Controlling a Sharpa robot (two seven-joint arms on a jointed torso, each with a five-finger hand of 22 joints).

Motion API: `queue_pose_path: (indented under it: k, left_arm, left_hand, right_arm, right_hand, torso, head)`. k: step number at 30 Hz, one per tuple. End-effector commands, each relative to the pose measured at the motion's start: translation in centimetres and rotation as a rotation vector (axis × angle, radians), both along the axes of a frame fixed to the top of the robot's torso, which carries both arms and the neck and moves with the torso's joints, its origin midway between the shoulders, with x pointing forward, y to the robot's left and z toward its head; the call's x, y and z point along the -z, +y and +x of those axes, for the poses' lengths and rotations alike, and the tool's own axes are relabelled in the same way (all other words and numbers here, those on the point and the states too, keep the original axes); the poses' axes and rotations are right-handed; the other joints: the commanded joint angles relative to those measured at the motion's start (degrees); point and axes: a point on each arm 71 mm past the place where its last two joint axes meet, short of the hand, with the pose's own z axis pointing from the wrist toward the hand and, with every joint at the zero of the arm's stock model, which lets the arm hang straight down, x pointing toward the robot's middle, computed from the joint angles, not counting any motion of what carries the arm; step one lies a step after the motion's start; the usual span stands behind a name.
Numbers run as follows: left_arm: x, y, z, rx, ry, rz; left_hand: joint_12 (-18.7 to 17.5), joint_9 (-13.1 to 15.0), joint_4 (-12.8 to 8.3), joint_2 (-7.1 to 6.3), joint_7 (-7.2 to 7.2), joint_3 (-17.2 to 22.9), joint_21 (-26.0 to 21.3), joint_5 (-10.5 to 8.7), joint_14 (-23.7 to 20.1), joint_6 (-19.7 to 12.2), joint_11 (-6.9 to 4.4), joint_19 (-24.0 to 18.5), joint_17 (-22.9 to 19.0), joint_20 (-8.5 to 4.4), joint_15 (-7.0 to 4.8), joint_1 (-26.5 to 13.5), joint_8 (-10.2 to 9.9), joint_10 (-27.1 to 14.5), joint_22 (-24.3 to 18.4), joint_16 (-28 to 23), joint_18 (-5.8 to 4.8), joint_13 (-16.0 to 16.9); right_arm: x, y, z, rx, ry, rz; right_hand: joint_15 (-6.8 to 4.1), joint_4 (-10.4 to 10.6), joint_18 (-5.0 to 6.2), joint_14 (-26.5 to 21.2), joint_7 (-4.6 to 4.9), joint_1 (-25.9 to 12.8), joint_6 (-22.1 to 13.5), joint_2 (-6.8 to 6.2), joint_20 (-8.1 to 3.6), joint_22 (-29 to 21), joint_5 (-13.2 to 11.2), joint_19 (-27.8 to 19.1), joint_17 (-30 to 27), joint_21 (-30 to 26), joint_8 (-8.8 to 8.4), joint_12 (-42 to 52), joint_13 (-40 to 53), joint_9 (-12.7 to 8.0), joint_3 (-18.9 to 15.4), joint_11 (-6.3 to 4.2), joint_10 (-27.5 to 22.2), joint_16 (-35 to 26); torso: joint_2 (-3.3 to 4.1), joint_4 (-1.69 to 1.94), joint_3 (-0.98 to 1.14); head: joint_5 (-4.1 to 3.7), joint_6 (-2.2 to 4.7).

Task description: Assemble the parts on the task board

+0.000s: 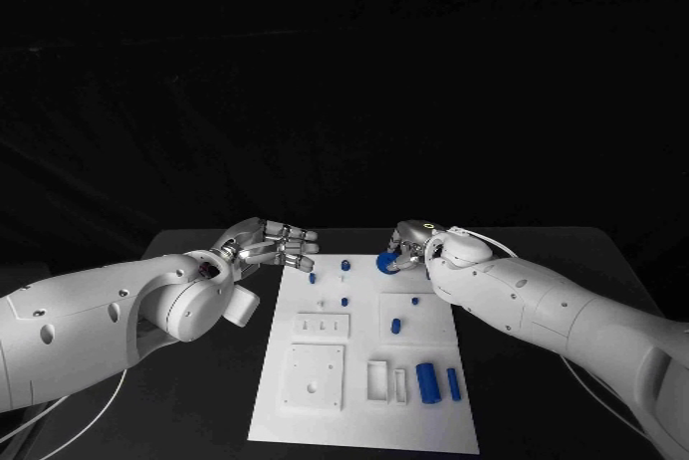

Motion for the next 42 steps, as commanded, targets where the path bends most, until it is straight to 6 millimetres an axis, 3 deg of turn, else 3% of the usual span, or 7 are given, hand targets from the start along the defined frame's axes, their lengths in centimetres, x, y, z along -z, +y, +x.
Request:
queue_pose_path:
  k: [1, 11, 21, 27, 33, 39, 42]
  left_arm:
    - [-0.1, -0.2, -0.1, 0.020, 0.000, -0.002]
    - [0.0, -0.1, -0.1, 0.018, 0.002, 0.000]
    - [0.0, 0.1, -0.2, 0.014, 0.003, 0.002]
    - [0.0, 0.3, -0.2, 0.008, 0.003, 0.003]
    - [-0.1, 0.4, -0.3, 0.006, 0.004, 0.003]
    - [-0.1, 0.5, -0.3, 0.004, 0.004, 0.003]
    - [-0.1, 0.5, -0.4, 0.004, 0.004, 0.003]
  left_hand:
    - [0.1, 0.0, -0.3, 0.05, -0.01, 0.2, 0.3, 0.20, -0.5, -0.1, 0.06, -0.4, -0.1, -0.06, 0.16, 0.3, 0.2, -0.4, 0.1, 0.0, -0.08, 0.1]
    - [0.1, 0.0, -0.3, 0.05, -0.01, 0.2, 0.3, 0.20, -0.5, -0.1, 0.06, -0.4, -0.1, -0.06, 0.16, 0.3, 0.2, -0.4, 0.1, 0.0, -0.08, 0.1]
    - [0.1, 0.0, -0.3, 0.05, -0.01, 0.2, 0.3, 0.20, -0.5, -0.1, 0.06, -0.4, -0.1, -0.06, 0.16, 0.3, 0.2, -0.4, 0.1, 0.0, -0.08, 0.1]
    - [0.1, 0.0, -0.5, 0.02, -0.01, 0.2, 0.4, 0.23, -0.5, 0.0, 0.06, -0.5, -0.1, -0.07, 0.15, 0.4, 0.2, -0.4, 0.1, 0.0, -0.06, 0.0]
    - [0.1, 0.0, -0.5, 0.02, -0.01, 0.2, 0.4, 0.23, -0.5, 0.0, 0.06, -0.5, -0.1, -0.07, 0.15, 0.4, 0.2, -0.4, 0.1, 0.0, -0.06, 0.0]
    - [0.1, 0.0, -0.5, 0.02, -0.01, 0.2, 0.4, 0.23, -0.5, 0.0, 0.06, -0.5, -0.1, -0.07, 0.15, 0.4, 0.2, -0.4, 0.1, 0.0, -0.06, 0.0]
    - [0.1, 0.0, -0.5, 0.02, -0.01, 0.2, 0.4, 0.23, -0.5, 0.0, 0.06, -0.5, -0.1, -0.07, 0.15, 0.4, 0.2, -0.4, 0.1, 0.0, -0.06, 0.0]
  right_arm:
    - [1.0, 0.0, -0.3, -0.012, 0.023, -0.053]
    - [0.4, 1.4, -1.0, -0.048, -0.025, -0.060]
    - [-0.9, 3.1, -2.1, -0.073, -0.123, -0.048]
    - [-1.9, 4.6, -3.2, -0.108, -0.181, -0.031]
    - [-2.8, 6.3, -4.3, -0.149, -0.217, -0.013]
    - [-2.9, 7.7, -4.9, -0.179, -0.222, -0.006]
    - [-2.6, 8.4, -5.0, -0.189, -0.219, -0.012]
  right_hand:
    - [-0.35, 0.0, -0.28, -0.1, -0.38, 0.2, 3.7, 0.98, -0.28, 7.8, -0.4, 0.5, 0.1, 0.2, 0.17, 0.4, 0.1, 0.4, 0.8, -0.50, 0.2, 0.2]
    - [-0.60, 0.4, -0.44, -0.1, -0.84, -0.3, 5.1, 0.88, -0.59, 7.8, -0.5, 0.5, 0.1, 0.2, 0.19, 0.4, 0.1, 0.4, 0.9, -0.75, 0.5, 0.0]
    - [-0.79, 1.6, -0.59, -0.1, -0.99, 0.1, 5.4, 0.26, -0.84, 7.8, -1.6, 0.7, 0.1, 0.3, 0.17, 0.2, 0.1, 0.4, 1.1, -0.89, 0.7, -0.2]
    - [-0.84, 2.1, -0.64, 0.0, -1.05, 0.2, 5.6, -0.23, -0.90, 7.9, -2.2, 0.8, 0.2, 0.6, 0.17, 0.2, 0.1, 0.4, 1.9, -0.93, 0.8, -0.2]
    - [-0.84, 2.6, -0.65, 0.0, -1.04, 0.2, 5.5, -0.52, -0.91, 7.9, -2.5, 0.8, 0.1, 0.6, 0.19, 0.1, 0.1, 0.4, 2.3, -0.92, 0.8, -0.3]
    - [-0.84, 2.6, -0.65, 0.0, -1.04, 0.2, 5.5, -0.52, -0.91, 7.9, -2.5, 0.8, 0.1, 0.6, 0.19, 0.1, 0.1, 0.4, 2.3, -0.92, 0.8, -0.3]
    - [-0.84, 2.9, -0.66, 0.0, -1.02, 0.2, 5.4, -0.62, -0.91, 7.9, -2.5, 0.8, 0.0, 0.6, 0.17, 0.1, 0.0, 0.4, 2.4, -0.92, 0.8, -0.4]
  torso:
    - [-0.01, 0.01, 0.00]
    - [0.00, -0.01, 0.07]
    - [0.00, -0.05, -0.09]
    - [0.01, -0.17, -0.05]
    - [0.05, 0.09, -0.11]
    - [0.10, 0.10, -0.16]
    - [0.07, 0.14, -0.09]
  head:
    - [0.01, -0.05]
    - [0.20, -0.08]
    - [0.34, 0.01]
    - [0.69, 0.07]
    - [0.67, 0.15]
    - [0.73, 0.16]
    - [0.72, 0.18]
